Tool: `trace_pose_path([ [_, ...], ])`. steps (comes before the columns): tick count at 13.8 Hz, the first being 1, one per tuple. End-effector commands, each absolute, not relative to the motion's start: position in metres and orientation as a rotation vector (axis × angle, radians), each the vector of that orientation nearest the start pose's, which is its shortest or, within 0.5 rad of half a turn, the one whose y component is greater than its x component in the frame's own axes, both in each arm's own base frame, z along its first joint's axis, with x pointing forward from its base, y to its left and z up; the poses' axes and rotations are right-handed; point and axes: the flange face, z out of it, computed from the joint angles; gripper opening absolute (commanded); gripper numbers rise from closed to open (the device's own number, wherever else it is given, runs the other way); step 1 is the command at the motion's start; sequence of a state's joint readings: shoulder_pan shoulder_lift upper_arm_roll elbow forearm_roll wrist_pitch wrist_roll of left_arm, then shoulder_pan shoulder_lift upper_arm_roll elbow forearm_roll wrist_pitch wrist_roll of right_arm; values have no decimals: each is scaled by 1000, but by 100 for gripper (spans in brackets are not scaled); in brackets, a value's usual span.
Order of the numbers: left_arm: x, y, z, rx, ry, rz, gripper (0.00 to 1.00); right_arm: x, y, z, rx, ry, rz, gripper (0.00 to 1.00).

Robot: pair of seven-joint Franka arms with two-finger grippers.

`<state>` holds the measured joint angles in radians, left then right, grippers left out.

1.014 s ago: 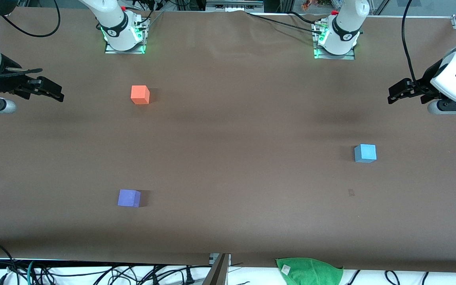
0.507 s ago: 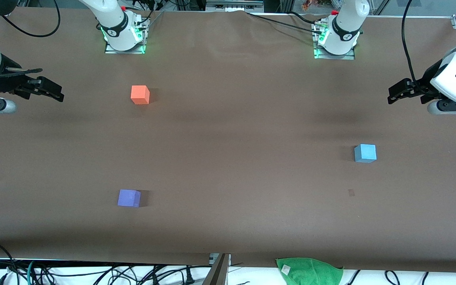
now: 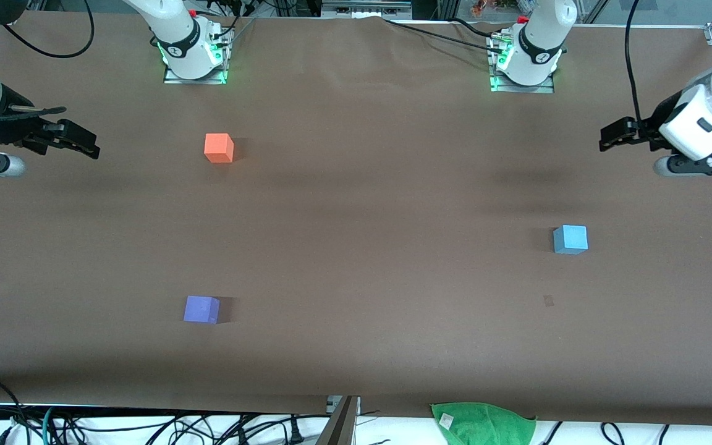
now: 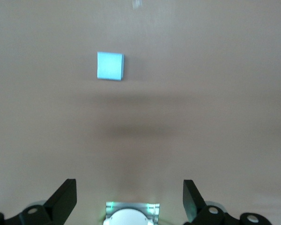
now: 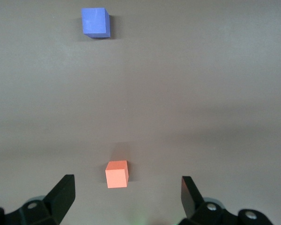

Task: Place blue block between orange and purple blocks
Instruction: 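Move the left gripper down over the light blue cube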

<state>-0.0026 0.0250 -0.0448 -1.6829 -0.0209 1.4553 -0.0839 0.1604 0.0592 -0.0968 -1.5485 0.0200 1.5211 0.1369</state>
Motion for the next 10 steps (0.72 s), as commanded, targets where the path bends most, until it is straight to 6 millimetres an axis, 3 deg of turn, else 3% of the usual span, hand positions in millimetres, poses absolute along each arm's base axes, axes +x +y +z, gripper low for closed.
trace_pose_path([
  [1, 558, -26, 512, -3115, -49, 520, 100, 563, 36, 599, -3141, 99, 149, 100],
  [3, 571, -21, 486, -3107, -48, 442, 100, 563, 36, 599, -3141, 99, 149, 100],
  [7, 584, -21, 412, -3056, 94, 212, 100, 563, 36, 598, -3141, 99, 151, 100],
  [10, 603, 0, 361, -3055, 131, 169, 100, 563, 36, 598, -3141, 96, 152, 100],
])
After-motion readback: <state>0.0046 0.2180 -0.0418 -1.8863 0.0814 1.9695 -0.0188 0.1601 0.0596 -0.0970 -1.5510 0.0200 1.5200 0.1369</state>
